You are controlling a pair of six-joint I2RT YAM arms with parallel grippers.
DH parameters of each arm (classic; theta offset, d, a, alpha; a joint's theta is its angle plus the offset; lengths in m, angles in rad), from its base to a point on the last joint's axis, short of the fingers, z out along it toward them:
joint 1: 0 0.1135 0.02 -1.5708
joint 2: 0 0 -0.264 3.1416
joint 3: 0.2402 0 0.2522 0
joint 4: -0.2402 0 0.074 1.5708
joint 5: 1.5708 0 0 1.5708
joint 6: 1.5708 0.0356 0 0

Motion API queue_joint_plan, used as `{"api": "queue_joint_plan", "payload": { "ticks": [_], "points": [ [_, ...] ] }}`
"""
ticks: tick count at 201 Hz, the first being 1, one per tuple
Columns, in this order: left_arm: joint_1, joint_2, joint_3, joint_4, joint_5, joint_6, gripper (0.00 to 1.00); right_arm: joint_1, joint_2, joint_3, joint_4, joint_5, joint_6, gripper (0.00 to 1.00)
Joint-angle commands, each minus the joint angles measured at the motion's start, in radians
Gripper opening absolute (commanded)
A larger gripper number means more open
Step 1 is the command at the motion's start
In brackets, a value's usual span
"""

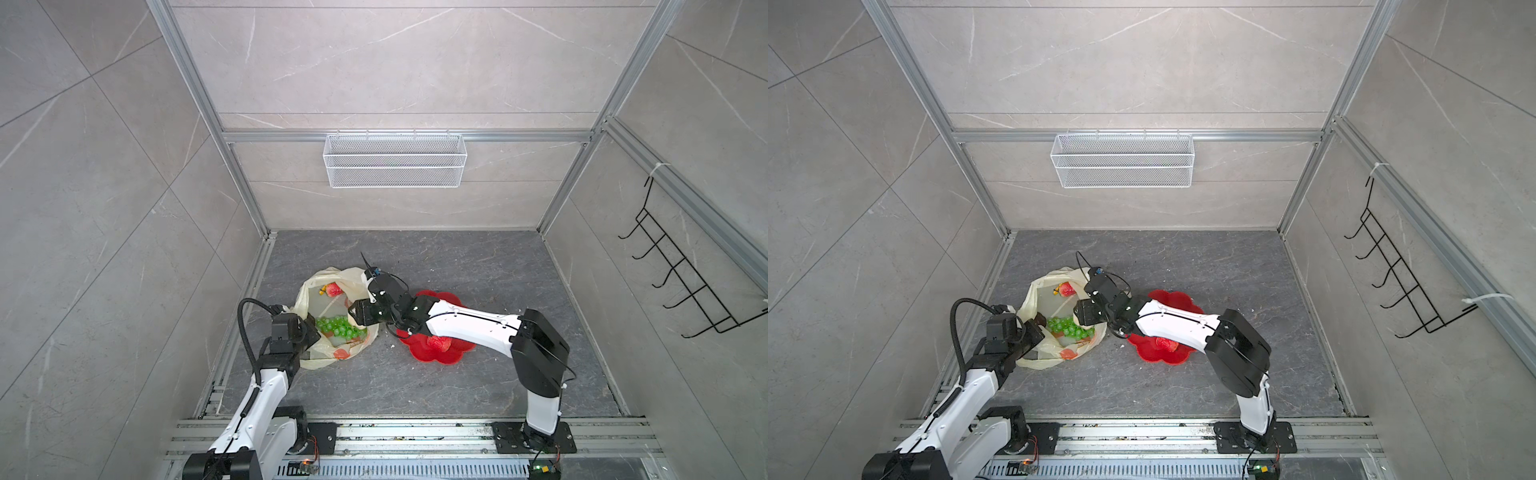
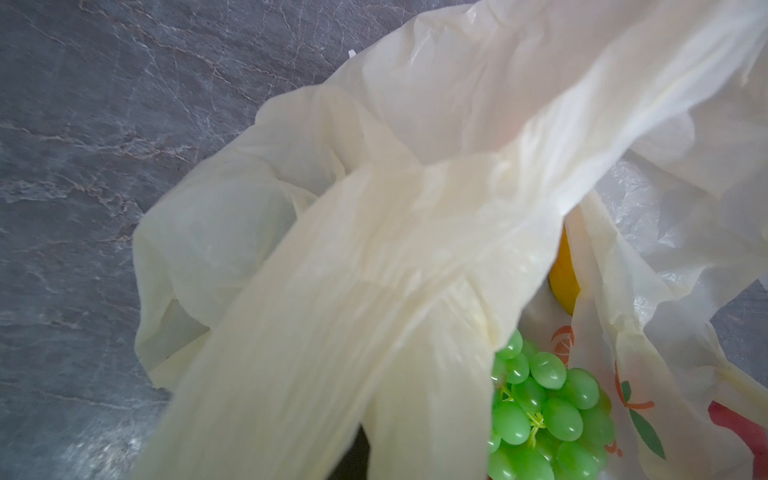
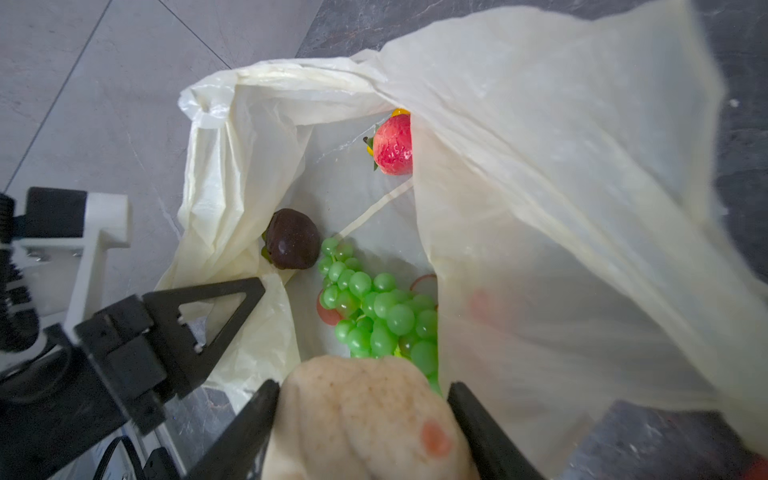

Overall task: Take the fake fruits out of the plastic bag
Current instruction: 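Lift the beige bun out and carry it toward the red plate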

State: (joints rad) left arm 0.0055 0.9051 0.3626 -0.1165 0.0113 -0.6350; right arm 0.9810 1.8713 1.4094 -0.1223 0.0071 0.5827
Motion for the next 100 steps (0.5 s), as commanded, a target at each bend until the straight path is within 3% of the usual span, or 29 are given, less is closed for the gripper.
{"api": "queue_joint_plan", "payload": {
  "ticks": [1,56,100],
  "points": [
    [0.004,0.008,0.018,0.043,0.022,0.028,0.01,0.01,-0.11,-0.084,0.008,0.077,-0.076,0.56],
    [0.003,0.014,0.019,0.049,0.027,0.028,0.01,0.012,-0.317,-0.312,-0.011,0.305,-0.171,0.57],
    [0.003,0.01,0.016,0.048,0.024,0.029,0.02,0.012,-0.34,-0.432,0.018,0.524,-0.226,0.57]
  ]
}}
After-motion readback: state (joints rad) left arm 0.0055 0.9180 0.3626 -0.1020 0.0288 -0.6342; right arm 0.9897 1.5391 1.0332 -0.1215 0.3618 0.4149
